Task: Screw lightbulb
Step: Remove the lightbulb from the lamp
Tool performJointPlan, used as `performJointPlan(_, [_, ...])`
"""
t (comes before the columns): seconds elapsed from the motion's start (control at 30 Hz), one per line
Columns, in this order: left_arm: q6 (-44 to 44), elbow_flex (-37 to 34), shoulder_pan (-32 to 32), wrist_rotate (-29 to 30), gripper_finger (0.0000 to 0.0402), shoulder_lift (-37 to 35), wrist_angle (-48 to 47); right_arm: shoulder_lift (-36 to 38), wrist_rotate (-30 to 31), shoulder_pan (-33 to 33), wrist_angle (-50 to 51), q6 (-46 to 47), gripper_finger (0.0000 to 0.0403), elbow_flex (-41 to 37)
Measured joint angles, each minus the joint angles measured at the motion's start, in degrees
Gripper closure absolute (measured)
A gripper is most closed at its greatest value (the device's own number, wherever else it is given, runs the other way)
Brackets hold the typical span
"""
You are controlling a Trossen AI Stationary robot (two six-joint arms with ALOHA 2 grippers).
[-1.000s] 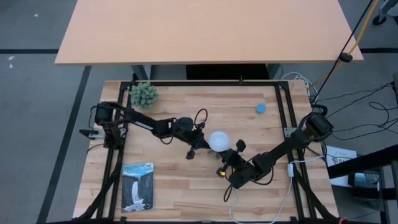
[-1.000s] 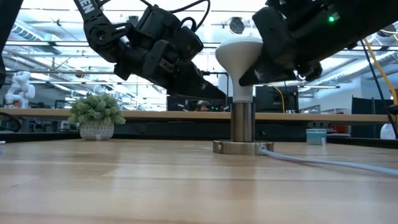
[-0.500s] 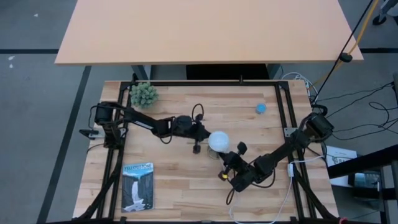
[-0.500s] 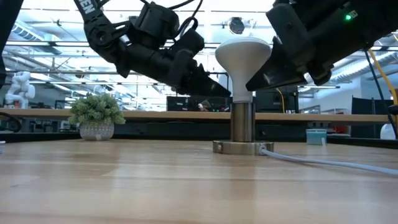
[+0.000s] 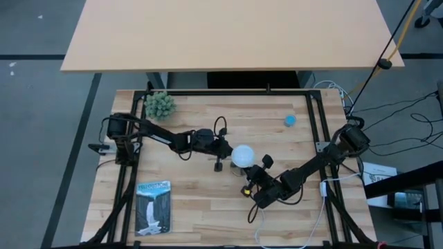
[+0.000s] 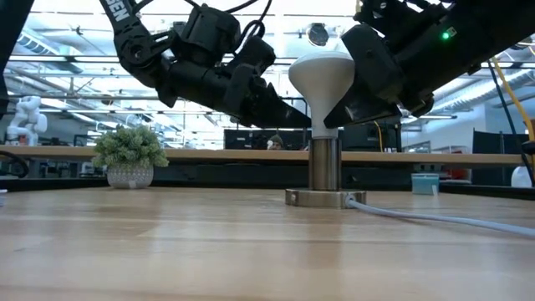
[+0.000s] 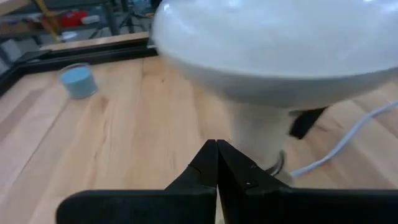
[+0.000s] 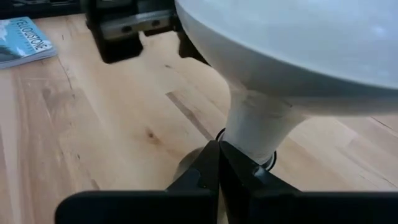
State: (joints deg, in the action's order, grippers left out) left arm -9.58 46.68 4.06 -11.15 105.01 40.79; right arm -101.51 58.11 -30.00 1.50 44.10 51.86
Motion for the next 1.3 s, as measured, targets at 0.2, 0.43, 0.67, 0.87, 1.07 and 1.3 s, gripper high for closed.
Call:
performJointPlan(0.2, [0.04, 1.22, 1.49, 3.07, 0.0402, 1.35, -0.31, 0.0, 0.0, 0.0, 0.04, -0.23, 0.0403, 0.0])
performJointPlan(0.43, [1.79, 5.92, 2.44, -0.88, 0.0402, 2.71, -4.49, 0.0, 0.23, 0.0, -0.33, -1.66, 0.0403, 0.0])
performJointPlan(0.67, [1.55, 6.34, 0.01, -2.33, 0.0402, 2.75, -10.37, -0.02, 0.83, 0.11, -0.01, -1.51, 0.0403, 0.02])
performJointPlan(0.87, [1.56, 6.36, -2.0, -0.81, 0.0401, 2.67, -11.73, -0.02, -0.02, -0.11, 0.22, -1.29, 0.0403, 0.04])
performJointPlan(1.07, [1.38, 6.33, -2.71, 1.74, 0.0401, 1.65, -13.05, -0.02, 0.11, -0.54, 4.97, 3.68, 0.0403, 0.08])
performJointPlan(1.3, [1.39, 6.28, -4.68, 0.33, 0.0401, -0.21, -18.84, -0.07, 0.85, -1.6, 14.37, 14.98, 0.0403, 0.0])
